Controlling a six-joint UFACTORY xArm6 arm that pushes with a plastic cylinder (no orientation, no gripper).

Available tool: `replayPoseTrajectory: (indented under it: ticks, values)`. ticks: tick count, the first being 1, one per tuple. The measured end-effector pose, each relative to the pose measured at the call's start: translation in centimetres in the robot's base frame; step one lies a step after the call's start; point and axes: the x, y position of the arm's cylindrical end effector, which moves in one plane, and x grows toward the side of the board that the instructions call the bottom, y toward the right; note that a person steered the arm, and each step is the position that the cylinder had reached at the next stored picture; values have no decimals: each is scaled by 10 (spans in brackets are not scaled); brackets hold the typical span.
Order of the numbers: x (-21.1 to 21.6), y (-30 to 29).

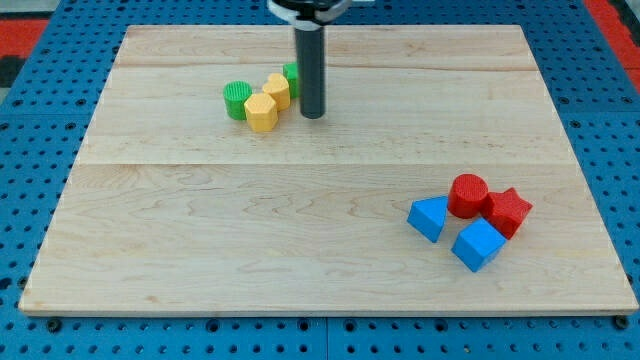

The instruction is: Push the yellow heart with a yellow hexagon towards the top center of the board

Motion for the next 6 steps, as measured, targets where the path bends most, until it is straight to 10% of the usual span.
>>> replayPoseTrajectory:
  ticks: [2,6]
  values:
    - [45,-77]
    - [-23,-63]
